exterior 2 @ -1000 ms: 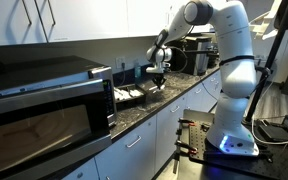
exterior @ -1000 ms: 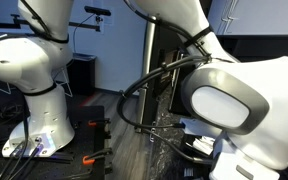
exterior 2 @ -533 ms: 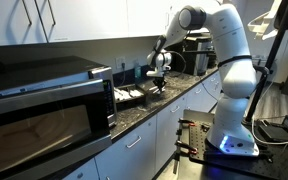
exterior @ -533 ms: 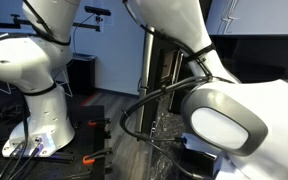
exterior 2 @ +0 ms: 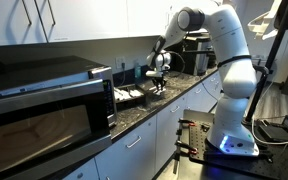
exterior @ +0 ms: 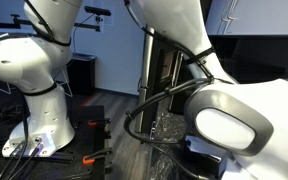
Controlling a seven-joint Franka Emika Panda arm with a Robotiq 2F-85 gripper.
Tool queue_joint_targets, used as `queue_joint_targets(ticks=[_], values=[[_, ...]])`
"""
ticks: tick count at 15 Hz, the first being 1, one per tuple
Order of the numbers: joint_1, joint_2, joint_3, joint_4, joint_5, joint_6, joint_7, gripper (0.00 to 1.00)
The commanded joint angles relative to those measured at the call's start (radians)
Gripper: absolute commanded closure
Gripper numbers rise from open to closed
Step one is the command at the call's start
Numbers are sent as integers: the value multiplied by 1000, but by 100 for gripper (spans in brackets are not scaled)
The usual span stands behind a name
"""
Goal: Remove one fork from the black tray
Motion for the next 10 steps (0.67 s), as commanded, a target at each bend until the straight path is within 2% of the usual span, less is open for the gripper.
queue_joint_targets(ticks=[1, 3, 5, 10], values=[[33, -59, -5, -33, -29, 18, 9, 28], [44, -93, 17, -46, -21, 17, -17, 12], [59, -149, 38, -73, -20, 16, -53, 1], [75, -268, 101, -121, 0, -14, -197, 0]])
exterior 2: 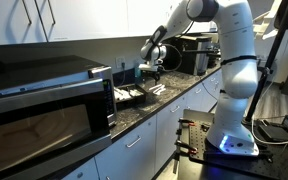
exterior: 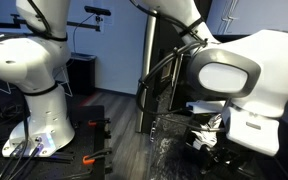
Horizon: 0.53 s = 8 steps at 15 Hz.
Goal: Remove one fork from the black tray
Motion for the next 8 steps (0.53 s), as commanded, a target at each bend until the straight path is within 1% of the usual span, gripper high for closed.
queue_joint_targets(ticks=[1, 4, 5, 8], values=[[6, -115, 35, -73, 17, -20, -98, 0], [4, -167, 66, -95, 46, -60, -207, 0], [1, -188, 77, -105, 62, -94, -277, 0], [3, -217, 90, -106, 88, -197, -426, 0]])
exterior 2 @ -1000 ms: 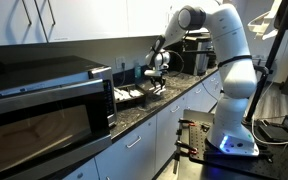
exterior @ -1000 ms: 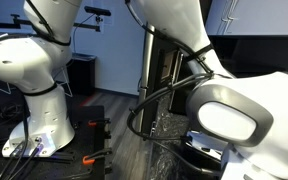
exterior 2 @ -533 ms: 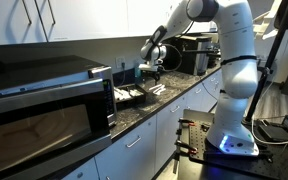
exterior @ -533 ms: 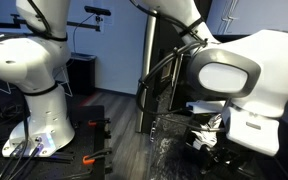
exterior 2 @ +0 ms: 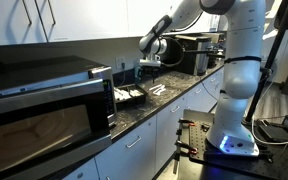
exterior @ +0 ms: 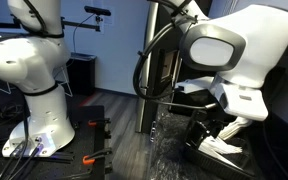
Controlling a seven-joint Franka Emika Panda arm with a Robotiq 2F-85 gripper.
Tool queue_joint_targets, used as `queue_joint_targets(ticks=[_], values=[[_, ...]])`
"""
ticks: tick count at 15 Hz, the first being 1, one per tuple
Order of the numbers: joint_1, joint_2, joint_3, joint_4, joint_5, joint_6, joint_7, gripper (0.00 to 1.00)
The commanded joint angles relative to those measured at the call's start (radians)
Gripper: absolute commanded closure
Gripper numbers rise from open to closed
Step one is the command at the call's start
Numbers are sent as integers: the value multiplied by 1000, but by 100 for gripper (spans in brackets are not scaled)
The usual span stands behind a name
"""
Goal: Remove one fork from the black tray
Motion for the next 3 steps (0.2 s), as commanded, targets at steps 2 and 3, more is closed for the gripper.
queue_joint_targets(ticks=[2, 3], values=[[3, -24, 5, -5, 17, -57, -83, 0], [3, -31, 7, -8, 19, -65, -100, 0]])
